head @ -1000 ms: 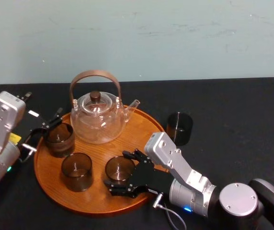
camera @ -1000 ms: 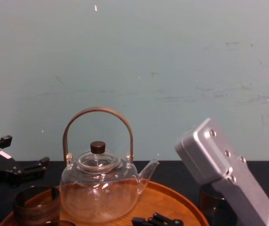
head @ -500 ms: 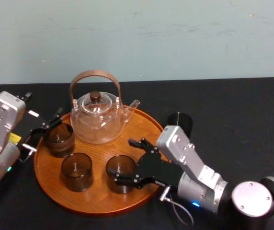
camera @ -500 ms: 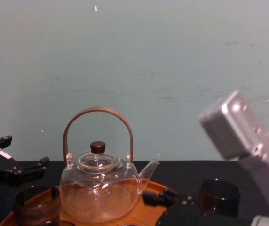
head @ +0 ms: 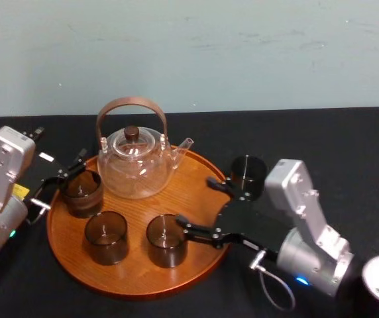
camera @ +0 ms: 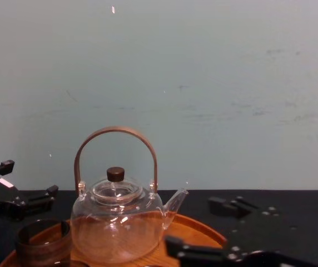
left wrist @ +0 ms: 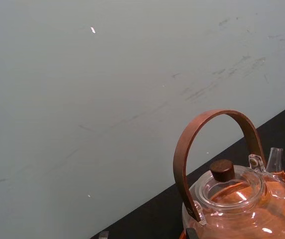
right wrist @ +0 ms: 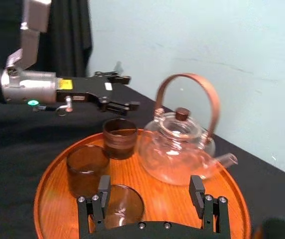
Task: Pick up the glass from the table and place it on the tray.
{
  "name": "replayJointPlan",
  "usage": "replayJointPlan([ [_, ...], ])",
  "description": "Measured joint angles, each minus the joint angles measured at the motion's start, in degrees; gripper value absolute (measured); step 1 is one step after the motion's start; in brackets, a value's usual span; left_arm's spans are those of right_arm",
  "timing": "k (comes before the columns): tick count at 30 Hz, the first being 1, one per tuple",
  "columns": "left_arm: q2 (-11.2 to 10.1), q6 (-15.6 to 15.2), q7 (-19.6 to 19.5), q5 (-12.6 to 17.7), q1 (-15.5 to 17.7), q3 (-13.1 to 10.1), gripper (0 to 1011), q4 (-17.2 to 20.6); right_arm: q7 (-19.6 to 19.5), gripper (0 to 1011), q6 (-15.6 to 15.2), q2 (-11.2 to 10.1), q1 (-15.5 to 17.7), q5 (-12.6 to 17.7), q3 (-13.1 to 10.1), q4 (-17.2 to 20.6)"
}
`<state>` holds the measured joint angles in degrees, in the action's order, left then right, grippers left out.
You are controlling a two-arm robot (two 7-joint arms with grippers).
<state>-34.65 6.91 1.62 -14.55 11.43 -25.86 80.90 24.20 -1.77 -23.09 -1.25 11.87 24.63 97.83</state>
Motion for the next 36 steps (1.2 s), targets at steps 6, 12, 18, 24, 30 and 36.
replayJointPlan([
  [6, 0.00, 0.00, 0.00, 0.00, 0.00, 0.00, 1001, 0.00, -3.13, 1002, -2.52, 0.26, 1.94, 2.31, -2.96, 0.68],
  [12, 0.00, 0.00, 0.00, 0.00, 0.00, 0.00, 1001, 0.00, -7.37, 1002, -5.40, 1.24, 3.08, 3.45, -6.43, -0.35],
  [18, 0.00, 0.00, 0.00, 0.00, 0.00, 0.00, 1001, 0.00, -9.43, 1002, -7.08, 0.61, 4.44, 4.17, -10.53, -0.04],
  [24, 0.00, 0.00, 0.00, 0.00, 0.00, 0.00, 1001, 0.00, -10.44, 1002, -9.00, -0.73, 5.15, 5.65, -15.35, 0.12],
  [30, 0.00, 0.00, 0.00, 0.00, 0.00, 0.00, 1001, 0.00, -11.22, 1002, -9.73, -0.04, 3.73, 4.54, -15.64, -1.76],
  [36, 0.00, 0.00, 0.00, 0.00, 0.00, 0.00, 1001, 0.00, -10.71, 1002, -9.75, 0.89, 1.49, 2.95, -14.42, -4.13],
])
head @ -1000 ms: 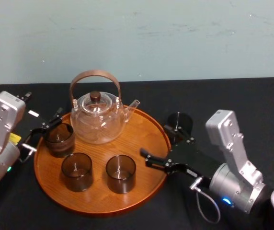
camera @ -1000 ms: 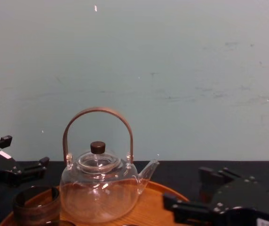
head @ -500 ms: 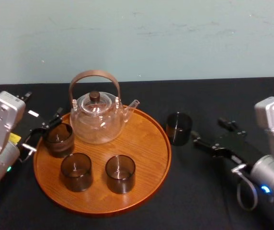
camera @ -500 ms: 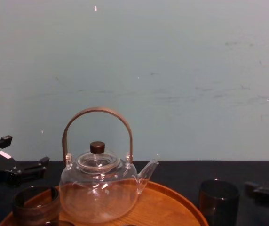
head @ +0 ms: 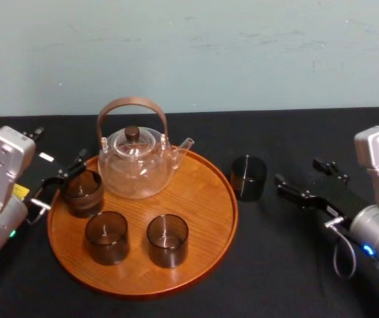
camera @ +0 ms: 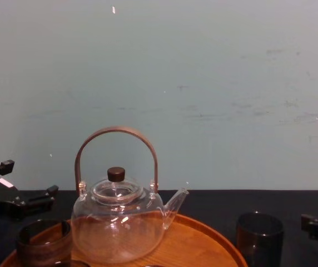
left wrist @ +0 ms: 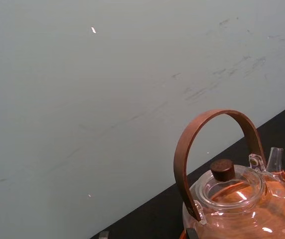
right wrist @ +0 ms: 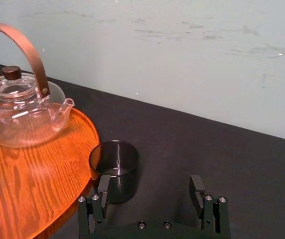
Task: Pick up the glass from the table and place it on the tray.
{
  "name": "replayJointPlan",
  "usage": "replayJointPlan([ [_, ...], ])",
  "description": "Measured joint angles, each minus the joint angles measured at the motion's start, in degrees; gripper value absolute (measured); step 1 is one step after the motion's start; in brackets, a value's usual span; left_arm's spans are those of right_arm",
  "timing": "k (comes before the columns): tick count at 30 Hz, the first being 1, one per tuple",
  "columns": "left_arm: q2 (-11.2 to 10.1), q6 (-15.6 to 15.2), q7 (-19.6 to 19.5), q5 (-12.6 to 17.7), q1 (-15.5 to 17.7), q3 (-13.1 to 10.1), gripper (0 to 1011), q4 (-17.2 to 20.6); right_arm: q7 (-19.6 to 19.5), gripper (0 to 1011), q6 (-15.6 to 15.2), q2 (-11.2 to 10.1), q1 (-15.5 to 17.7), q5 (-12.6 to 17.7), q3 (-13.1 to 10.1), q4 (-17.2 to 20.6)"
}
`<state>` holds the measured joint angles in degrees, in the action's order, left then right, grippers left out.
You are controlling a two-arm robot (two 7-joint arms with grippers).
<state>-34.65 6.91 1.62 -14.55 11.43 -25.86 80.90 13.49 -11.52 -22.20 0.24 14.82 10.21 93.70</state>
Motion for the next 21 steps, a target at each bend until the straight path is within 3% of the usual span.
replayJointPlan([
  [21, 0.00, 0.00, 0.00, 0.00, 0.00, 0.00, 1001, 0.00, 4.18, 1002, 1.19, 1.32, -4.49, -2.06, 4.21, -5.31],
])
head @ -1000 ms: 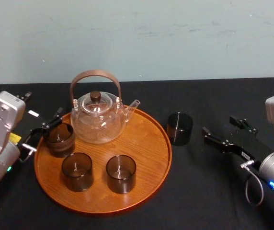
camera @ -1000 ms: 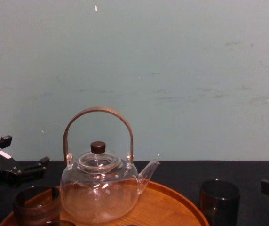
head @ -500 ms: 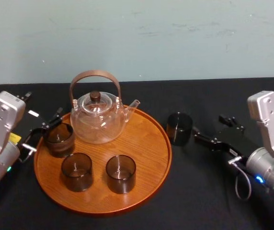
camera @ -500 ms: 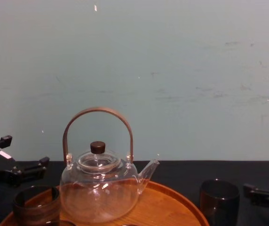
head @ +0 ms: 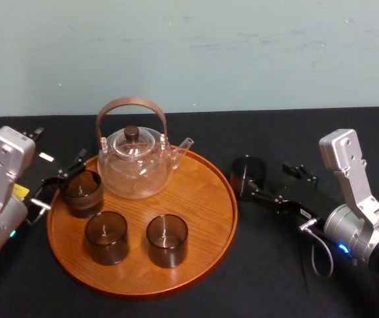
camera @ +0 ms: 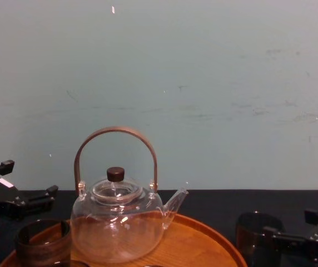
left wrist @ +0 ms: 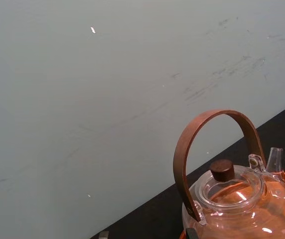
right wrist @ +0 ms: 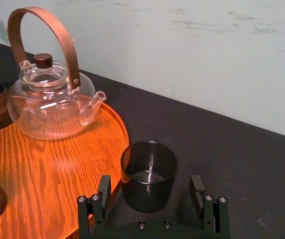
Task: Pick up the glass from the table and place it on the tray.
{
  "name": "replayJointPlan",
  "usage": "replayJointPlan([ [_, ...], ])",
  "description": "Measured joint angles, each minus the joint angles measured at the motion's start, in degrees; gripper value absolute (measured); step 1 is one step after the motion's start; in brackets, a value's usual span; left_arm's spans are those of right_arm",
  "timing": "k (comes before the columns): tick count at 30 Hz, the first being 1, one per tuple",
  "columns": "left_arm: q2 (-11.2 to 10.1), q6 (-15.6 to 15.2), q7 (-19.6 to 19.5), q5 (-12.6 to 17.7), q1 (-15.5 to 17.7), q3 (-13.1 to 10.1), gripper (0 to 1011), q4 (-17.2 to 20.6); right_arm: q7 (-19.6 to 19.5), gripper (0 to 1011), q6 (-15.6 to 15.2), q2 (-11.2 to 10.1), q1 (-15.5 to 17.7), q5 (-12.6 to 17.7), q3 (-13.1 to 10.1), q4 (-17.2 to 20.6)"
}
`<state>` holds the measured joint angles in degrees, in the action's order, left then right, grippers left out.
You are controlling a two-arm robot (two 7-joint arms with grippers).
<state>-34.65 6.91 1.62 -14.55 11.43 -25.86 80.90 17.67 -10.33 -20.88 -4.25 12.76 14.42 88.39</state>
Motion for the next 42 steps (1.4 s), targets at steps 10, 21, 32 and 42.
replayJointPlan([
  [10, 0.00, 0.00, 0.00, 0.00, 0.00, 0.00, 1001, 0.00, 0.70, 1002, 0.29, 0.18, -1.68, -0.21, 0.90, -1.91],
  [21, 0.00, 0.00, 0.00, 0.00, 0.00, 0.00, 1002, 0.00, 1.50, 1002, 0.82, 0.52, -3.88, -0.15, 1.51, -4.93],
  [32, 0.00, 0.00, 0.00, 0.00, 0.00, 0.00, 1002, 0.00, 2.60, 1002, 1.52, 1.13, -6.68, -0.04, 2.76, -8.33],
  [42, 0.00, 0.00, 0.00, 0.00, 0.00, 0.00, 1001, 0.00, 3.28, 1002, 2.25, 1.76, -8.82, -0.08, 3.97, -11.08],
])
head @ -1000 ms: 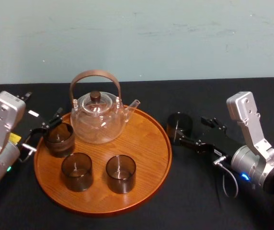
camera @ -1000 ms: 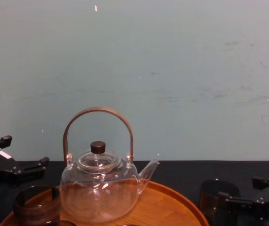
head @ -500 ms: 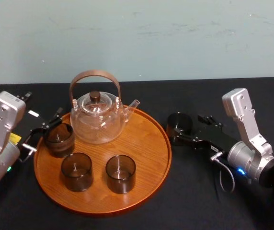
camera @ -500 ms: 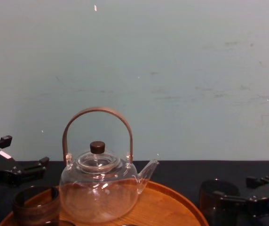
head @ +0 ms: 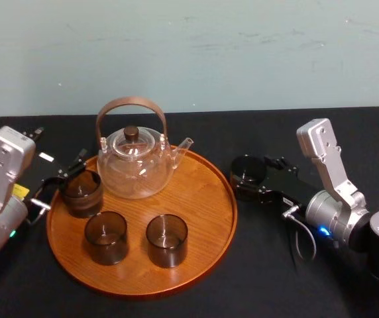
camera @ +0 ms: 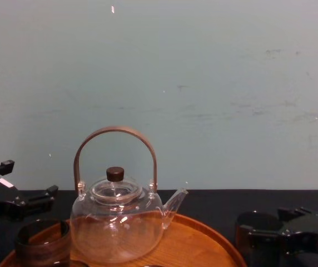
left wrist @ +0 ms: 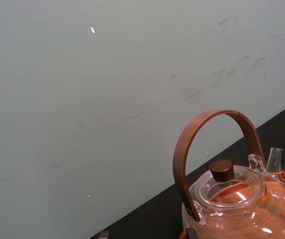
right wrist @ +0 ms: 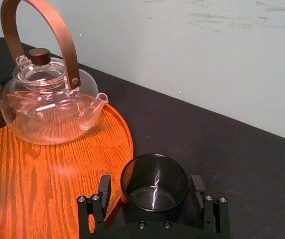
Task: Pick up the glass from the table and place it on the tray.
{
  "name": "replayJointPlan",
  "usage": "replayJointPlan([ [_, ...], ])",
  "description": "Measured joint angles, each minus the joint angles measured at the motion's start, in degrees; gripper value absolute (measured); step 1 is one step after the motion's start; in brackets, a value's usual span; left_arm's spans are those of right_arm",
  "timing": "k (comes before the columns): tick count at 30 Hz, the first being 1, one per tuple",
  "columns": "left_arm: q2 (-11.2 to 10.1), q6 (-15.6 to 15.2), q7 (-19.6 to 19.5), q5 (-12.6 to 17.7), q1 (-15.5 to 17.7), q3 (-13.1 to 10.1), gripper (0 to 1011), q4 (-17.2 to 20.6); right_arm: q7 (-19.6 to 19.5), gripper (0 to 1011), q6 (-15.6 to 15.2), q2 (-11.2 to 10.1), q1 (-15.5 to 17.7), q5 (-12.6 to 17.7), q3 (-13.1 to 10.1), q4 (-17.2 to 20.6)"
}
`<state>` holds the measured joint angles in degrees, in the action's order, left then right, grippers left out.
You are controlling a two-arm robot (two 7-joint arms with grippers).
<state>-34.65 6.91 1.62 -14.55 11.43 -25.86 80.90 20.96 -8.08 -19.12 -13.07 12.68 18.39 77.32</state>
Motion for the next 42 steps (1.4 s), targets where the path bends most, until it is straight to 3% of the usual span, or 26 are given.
replayJointPlan([
  [10, 0.00, 0.00, 0.00, 0.00, 0.00, 0.00, 1001, 0.00, 0.32, 1002, 0.38, 0.50, -1.70, -0.09, 0.73, -2.58],
  [42, 0.00, 0.00, 0.00, 0.00, 0.00, 0.00, 1002, 0.00, -0.74, 1002, 0.76, 0.97, -2.59, -2.13, 1.16, -4.36],
])
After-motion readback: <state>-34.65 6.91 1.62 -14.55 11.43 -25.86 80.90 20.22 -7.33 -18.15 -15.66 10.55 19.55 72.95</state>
